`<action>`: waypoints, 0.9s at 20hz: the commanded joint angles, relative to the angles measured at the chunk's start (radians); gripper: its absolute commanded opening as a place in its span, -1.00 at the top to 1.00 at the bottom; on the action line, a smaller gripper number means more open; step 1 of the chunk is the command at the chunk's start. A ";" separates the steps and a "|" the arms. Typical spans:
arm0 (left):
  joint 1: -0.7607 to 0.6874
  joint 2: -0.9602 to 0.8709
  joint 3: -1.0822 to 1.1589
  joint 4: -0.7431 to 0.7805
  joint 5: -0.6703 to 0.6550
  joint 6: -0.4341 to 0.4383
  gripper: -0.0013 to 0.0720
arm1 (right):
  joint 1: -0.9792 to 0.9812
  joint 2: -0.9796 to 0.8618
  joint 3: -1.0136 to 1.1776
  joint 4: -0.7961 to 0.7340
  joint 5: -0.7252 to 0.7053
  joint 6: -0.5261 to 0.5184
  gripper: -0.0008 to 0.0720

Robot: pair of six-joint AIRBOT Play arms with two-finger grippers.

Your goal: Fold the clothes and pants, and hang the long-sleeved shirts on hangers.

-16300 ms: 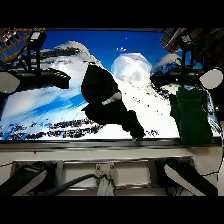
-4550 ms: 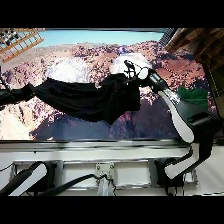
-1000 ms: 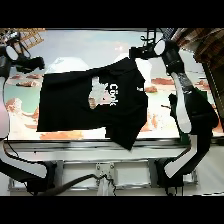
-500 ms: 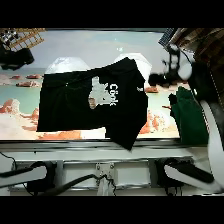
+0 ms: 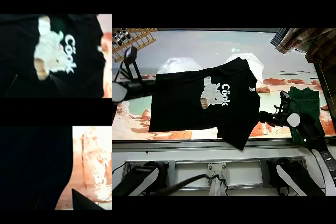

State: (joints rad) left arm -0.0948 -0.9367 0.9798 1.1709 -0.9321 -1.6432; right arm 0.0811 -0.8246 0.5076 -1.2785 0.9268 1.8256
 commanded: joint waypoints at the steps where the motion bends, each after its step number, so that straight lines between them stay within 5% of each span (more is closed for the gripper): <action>1: -0.011 0.110 -0.110 -0.012 -0.030 -0.004 -0.10 | 0.000 0.013 -0.074 0.017 -0.083 0.044 -0.10; 11: -0.008 0.224 -0.247 -0.006 -0.086 -0.055 -0.10 | 0.000 -0.128 -0.077 0.041 -0.132 0.042 -0.09; 16: -0.007 0.222 -0.248 0.047 -0.084 -0.056 -0.10 | 0.000 -0.197 -0.076 0.264 -0.214 -0.103 0.22; 18: -0.007 0.222 -0.248 0.141 -0.086 -0.056 -0.10 | 0.000 -0.204 -0.075 0.284 -0.230 -0.128 0.73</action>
State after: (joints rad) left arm -0.1017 -0.7158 0.7334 1.2179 -1.0142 -1.6989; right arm 0.0811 -1.0050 0.4313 -1.0817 0.7361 1.7649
